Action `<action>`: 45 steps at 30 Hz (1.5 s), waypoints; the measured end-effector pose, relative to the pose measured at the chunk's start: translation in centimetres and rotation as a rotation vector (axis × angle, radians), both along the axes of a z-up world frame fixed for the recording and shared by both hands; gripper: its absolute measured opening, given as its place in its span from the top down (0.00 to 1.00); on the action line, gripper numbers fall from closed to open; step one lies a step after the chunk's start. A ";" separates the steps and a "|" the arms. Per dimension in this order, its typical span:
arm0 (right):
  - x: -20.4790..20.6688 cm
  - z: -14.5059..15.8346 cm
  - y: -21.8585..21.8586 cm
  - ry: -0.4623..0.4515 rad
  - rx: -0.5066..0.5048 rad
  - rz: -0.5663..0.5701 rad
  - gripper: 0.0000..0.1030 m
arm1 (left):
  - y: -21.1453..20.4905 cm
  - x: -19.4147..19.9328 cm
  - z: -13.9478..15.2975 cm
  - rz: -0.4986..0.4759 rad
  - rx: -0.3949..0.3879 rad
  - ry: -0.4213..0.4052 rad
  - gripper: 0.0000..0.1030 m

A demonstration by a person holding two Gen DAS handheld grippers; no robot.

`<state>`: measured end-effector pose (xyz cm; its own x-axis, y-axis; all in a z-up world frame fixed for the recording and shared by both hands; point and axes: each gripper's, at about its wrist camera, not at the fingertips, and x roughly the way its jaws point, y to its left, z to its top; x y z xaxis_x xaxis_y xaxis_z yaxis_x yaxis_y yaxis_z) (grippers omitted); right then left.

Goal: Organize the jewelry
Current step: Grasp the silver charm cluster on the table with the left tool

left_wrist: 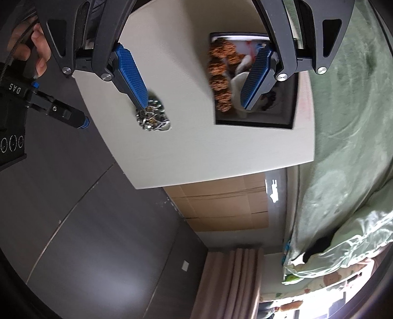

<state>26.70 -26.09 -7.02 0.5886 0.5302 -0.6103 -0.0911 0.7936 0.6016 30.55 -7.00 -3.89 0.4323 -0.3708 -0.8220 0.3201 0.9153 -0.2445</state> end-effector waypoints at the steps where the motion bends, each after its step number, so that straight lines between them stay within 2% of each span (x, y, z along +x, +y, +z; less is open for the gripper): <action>1: -0.1 -0.1 -0.5 0.008 -0.002 -0.009 0.48 | -0.5 0.0 -0.1 -0.008 -0.002 0.001 0.24; 9: -0.8 -1.4 -2.8 0.062 -0.005 -0.032 0.48 | -3.6 0.3 -1.0 -0.050 0.008 0.013 0.24; 15: -0.8 -2.4 -4.6 0.107 -0.008 -0.073 0.48 | -5.6 0.8 -1.6 -0.063 -0.027 0.030 0.25; 16: -0.7 -2.6 -5.1 0.118 0.006 -0.086 0.48 | -5.9 0.8 -1.7 -0.065 -0.029 0.030 0.26; 21: -0.8 -2.8 -6.9 0.124 0.057 -0.125 0.54 | -8.0 1.1 -3.4 -0.065 -0.004 0.077 0.50; 26: -1.0 -2.8 -7.8 0.122 0.080 -0.137 0.56 | -9.1 1.4 -5.6 -0.054 0.024 0.123 0.61; 32: -1.1 -3.3 -8.9 0.133 0.107 -0.159 0.57 | -9.3 3.0 -6.8 0.002 0.024 0.128 0.62; 40: -1.2 -3.4 -9.7 0.135 0.147 -0.172 0.57 | -11.4 4.4 -7.9 -0.016 0.046 0.169 0.62; 45: -1.3 -3.6 -10.3 0.139 0.184 -0.194 0.57 | -12.8 5.0 -8.2 -0.008 0.105 0.169 0.62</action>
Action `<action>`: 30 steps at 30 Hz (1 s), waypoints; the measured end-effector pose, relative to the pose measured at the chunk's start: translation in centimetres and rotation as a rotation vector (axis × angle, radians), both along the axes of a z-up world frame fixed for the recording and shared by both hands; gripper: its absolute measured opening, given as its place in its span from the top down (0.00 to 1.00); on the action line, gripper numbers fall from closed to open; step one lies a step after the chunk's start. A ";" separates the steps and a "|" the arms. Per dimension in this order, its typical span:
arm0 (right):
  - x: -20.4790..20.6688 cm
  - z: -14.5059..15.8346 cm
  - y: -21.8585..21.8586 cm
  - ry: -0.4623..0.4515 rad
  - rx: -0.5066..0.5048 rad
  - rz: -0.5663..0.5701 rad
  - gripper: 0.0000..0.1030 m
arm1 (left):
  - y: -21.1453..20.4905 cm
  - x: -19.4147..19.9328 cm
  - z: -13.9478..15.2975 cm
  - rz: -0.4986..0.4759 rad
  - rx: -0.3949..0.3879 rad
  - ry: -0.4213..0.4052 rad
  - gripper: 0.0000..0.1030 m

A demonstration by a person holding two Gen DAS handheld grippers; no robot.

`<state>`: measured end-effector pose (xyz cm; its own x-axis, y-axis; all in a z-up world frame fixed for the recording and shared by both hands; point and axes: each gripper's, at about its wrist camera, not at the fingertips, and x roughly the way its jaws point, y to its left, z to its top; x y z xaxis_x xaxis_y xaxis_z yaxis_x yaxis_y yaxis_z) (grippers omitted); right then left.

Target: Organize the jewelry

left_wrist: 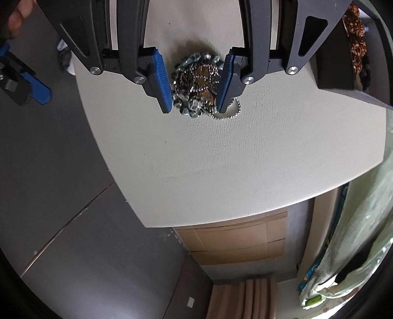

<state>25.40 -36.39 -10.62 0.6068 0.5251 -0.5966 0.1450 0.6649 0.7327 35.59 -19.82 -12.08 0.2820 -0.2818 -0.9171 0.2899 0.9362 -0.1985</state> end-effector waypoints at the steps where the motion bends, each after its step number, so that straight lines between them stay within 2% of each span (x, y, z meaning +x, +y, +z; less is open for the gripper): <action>1: 0.0 0.0 -0.2 0.001 0.006 -0.007 0.57 | -0.2 0.1 -0.1 0.000 0.014 0.001 0.62; 8: -0.2 -0.3 -1.2 0.007 0.044 -0.037 0.57 | -1.2 -0.1 -1.0 -0.005 0.137 -0.009 0.66; 10: -0.3 -0.2 -1.1 0.005 0.043 -0.036 0.57 | -1.4 -0.3 -1.0 -0.018 0.155 -0.014 0.66; 13: -0.1 -0.3 -1.1 0.010 0.047 -0.034 0.57 | -1.8 -0.2 -1.0 -0.037 0.181 -0.011 0.71; 15: -0.1 -0.4 -1.0 0.012 0.048 -0.032 0.57 | -1.7 -0.2 -0.7 -0.044 0.172 -0.009 0.81; 24: 0.3 -0.9 -0.8 0.033 0.030 -0.009 0.57 | -0.4 -1.1 3.1 -0.072 0.096 -0.060 0.81; 30: 0.9 -1.1 0.6 0.042 -0.003 0.039 0.57 | 1.2 -1.8 6.9 -0.060 0.030 -0.116 0.81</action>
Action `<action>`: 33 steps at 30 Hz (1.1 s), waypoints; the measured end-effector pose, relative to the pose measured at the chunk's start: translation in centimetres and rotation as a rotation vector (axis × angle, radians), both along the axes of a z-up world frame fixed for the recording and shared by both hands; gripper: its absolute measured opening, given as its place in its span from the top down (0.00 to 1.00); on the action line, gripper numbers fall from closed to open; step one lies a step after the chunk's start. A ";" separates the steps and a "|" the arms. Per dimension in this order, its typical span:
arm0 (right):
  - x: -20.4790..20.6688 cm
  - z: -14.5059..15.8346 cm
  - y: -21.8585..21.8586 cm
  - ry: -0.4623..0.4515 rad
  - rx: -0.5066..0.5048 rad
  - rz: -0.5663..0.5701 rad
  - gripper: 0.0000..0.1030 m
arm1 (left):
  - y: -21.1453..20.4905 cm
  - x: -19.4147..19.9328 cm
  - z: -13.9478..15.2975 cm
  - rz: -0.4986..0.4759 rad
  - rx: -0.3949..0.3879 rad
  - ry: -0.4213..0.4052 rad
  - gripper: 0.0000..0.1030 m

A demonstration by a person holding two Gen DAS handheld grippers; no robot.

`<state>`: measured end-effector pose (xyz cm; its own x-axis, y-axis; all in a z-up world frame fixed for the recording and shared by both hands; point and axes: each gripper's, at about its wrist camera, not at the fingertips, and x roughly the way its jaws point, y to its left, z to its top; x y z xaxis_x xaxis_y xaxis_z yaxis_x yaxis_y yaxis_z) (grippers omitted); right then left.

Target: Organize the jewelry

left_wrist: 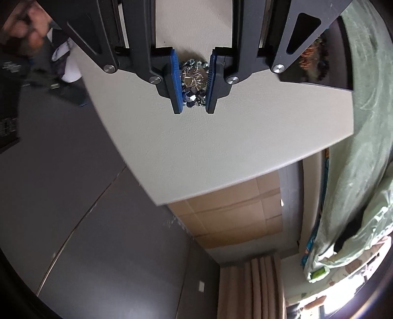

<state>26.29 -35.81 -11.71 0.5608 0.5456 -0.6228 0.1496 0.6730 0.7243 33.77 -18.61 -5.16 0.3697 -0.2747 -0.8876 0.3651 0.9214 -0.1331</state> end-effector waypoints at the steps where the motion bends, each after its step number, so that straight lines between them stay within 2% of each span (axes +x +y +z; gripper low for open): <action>1: 0.1 0.0 0.3 0.002 -0.007 0.012 0.57 | 0.3 -0.2 0.9 0.001 -0.013 -0.012 0.81; 5: 0.9 -0.2 1.6 0.008 -0.042 0.051 0.57 | 1.3 -1.0 3.9 -0.001 -0.043 -0.060 0.81; 8: 1.5 -0.5 2.7 0.012 -0.072 0.080 0.67 | 1.9 -1.7 5.9 -0.004 -0.060 -0.093 0.81; 12: 2.3 -0.9 4.4 0.025 -0.128 0.116 0.73 | 2.8 -2.2 8.0 -0.003 -0.080 -0.126 0.81; 21: 4.0 -1.6 8.0 0.045 -0.270 0.185 0.74 | 4.3 -3.7 11.8 0.003 -0.096 -0.196 0.81; 27: 4.9 -2.7 9.6 0.082 -0.343 0.215 0.74 | 5.3 -3.6 10.8 0.013 -0.081 -0.173 0.81; 30: 5.3 -3.5 10.7 0.106 -0.393 0.241 0.74 | 5.6 -3.2 9.3 0.024 -0.074 -0.148 0.81; 31: 5.4 -3.4 11.1 0.102 -0.418 0.243 0.75 | 5.6 -3.1 8.8 0.026 -0.069 -0.138 0.81; 33: 5.4 -3.3 11.6 0.100 -0.472 0.251 0.83 | 5.4 -2.4 6.7 0.039 -0.045 -0.106 0.81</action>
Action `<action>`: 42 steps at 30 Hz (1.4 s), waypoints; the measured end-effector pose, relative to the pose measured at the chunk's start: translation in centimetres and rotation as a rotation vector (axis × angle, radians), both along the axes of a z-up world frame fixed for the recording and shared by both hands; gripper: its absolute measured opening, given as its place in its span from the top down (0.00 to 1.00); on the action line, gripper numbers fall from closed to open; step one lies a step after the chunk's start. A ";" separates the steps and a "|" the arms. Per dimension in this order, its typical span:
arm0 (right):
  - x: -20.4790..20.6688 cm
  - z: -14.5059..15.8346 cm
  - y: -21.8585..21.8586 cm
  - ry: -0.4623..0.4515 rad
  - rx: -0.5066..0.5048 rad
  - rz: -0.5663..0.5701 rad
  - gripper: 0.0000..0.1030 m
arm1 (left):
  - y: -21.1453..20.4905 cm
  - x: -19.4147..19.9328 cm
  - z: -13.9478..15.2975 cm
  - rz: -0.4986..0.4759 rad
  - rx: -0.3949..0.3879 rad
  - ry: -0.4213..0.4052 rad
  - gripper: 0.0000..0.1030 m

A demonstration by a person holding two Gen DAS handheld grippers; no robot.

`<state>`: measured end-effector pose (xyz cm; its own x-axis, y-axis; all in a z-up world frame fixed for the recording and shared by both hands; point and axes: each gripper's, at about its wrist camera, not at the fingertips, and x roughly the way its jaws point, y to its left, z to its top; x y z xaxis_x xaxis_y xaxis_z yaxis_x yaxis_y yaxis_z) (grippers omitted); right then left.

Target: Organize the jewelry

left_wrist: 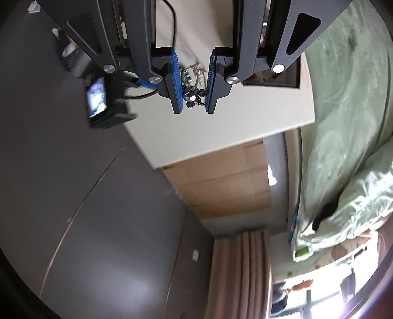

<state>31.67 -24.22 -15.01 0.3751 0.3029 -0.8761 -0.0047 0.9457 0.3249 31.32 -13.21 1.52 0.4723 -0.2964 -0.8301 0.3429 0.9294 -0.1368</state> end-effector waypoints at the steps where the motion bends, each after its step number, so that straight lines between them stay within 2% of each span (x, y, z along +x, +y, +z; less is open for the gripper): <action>1: 0.0 0.0 -0.1 0.001 -0.005 -0.003 0.84 | 0.0 0.4 -1.0 0.008 0.009 0.019 0.81; 5: -0.2 -0.3 -1.4 0.016 0.065 -0.020 0.89 | -0.1 1.6 -5.8 0.024 0.038 0.114 0.81; 7: -0.3 -0.4 -1.6 0.020 0.089 -0.019 0.91 | 0.1 1.8 -6.9 0.029 0.042 0.133 0.81; 8: -0.5 -0.2 -1.7 0.011 0.091 -0.015 0.99 | 0.2 2.0 -7.1 0.032 0.041 0.136 0.81; 9: -0.7 0.1 -1.8 -0.005 0.095 -0.011 0.98 | 0.4 2.1 -7.0 0.035 0.040 0.134 0.81; 14: -0.7 0.8 -1.8 -0.032 0.120 -0.011 0.98 | 1.4 2.2 -5.0 0.048 0.021 0.096 0.81; 21: -0.6 2.2 -1.8 -0.077 0.168 -0.031 0.98 | 2.6 1.0 -0.4 0.044 -0.025 0.016 0.81; 26: 0.3 1.3 -1.1 -0.014 0.083 -0.041 0.98 | 3.0 -0.2 2.3 0.040 -0.047 -0.031 0.81; 28: 0.6 1.1 -0.9 0.001 0.085 -0.028 0.93 | 3.0 -0.6 3.2 0.032 -0.052 -0.045 0.81; 30: 0.7 1.1 -0.5 -0.013 0.069 -0.014 0.64 | 3.2 -0.8 4.0 0.027 -0.055 -0.061 0.81; 34: 1.2 0.3 0.6 0.005 0.013 0.018 0.62 | 3.4 -1.3 5.2 0.024 -0.069 -0.078 0.81; 36: 1.2 0.5 1.5 -0.015 -0.041 0.043 0.61 | 3.7 -1.6 5.9 0.023 -0.074 -0.089 0.81; 38: 1.1 0.6 2.8 -0.038 -0.130 0.076 0.62 | 3.9 -1.9 6.7 0.026 -0.077 -0.104 0.81; 40: 1.1 0.6 3.1 -0.047 -0.195 0.083 0.74 | 4.4 -2.0 7.4 0.030 -0.088 -0.113 0.81; 41: 1.2 0.6 3.0 -0.045 -0.217 0.077 0.89 | 4.6 -2.2 7.9 0.032 -0.095 -0.118 0.81; 42: 1.3 0.6 2.7 -0.042 -0.198 0.075 0.89 | 4.8 -2.2 8.2 0.034 -0.100 -0.123 0.81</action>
